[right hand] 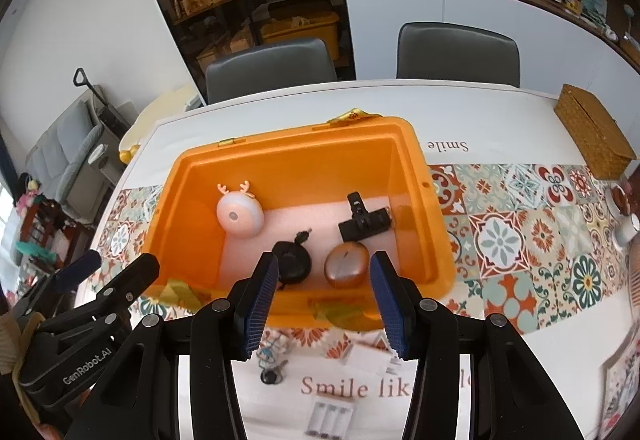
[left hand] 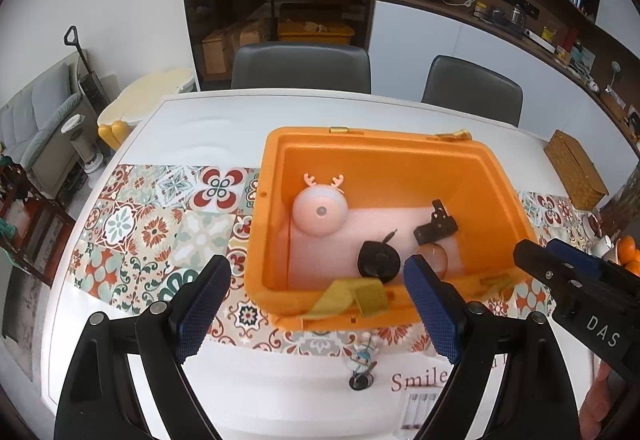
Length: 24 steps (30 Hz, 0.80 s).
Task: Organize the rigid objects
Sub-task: 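Withdraw both tools up and out of the crate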
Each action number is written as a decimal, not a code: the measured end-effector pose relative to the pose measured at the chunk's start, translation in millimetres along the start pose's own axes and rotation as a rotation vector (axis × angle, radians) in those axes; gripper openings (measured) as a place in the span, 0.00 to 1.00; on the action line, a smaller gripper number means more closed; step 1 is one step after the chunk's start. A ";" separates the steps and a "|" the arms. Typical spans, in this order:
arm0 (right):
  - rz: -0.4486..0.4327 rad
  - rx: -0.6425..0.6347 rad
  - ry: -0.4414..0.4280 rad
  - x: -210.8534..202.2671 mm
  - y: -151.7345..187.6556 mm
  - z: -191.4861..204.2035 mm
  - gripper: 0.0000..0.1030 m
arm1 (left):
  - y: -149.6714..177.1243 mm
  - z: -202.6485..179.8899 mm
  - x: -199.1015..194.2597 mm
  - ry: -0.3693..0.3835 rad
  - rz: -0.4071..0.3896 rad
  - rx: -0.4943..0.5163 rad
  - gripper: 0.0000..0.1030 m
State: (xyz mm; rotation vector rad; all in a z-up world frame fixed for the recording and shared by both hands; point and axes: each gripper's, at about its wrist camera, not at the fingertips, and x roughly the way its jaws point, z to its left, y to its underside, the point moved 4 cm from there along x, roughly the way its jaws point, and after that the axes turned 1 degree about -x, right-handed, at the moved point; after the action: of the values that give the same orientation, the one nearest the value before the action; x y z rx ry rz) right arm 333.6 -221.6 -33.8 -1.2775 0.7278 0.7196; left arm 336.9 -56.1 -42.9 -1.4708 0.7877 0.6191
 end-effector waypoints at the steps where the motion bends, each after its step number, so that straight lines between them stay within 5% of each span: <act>1: -0.004 0.001 0.003 -2.3 2.5 -0.7 0.47 | 2.6 -0.4 -1.4 0.001 0.002 -0.001 0.86; 24: -0.011 0.059 0.005 -9.8 62.2 -18.8 0.47 | 61.0 -4.7 -5.4 0.035 0.057 -0.019 0.86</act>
State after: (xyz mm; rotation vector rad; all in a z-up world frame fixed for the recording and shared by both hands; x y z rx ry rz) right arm 276.2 -231.9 -64.0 -1.2290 0.7411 0.6814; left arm 285.4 -58.4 -76.4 -1.4844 0.8560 0.6473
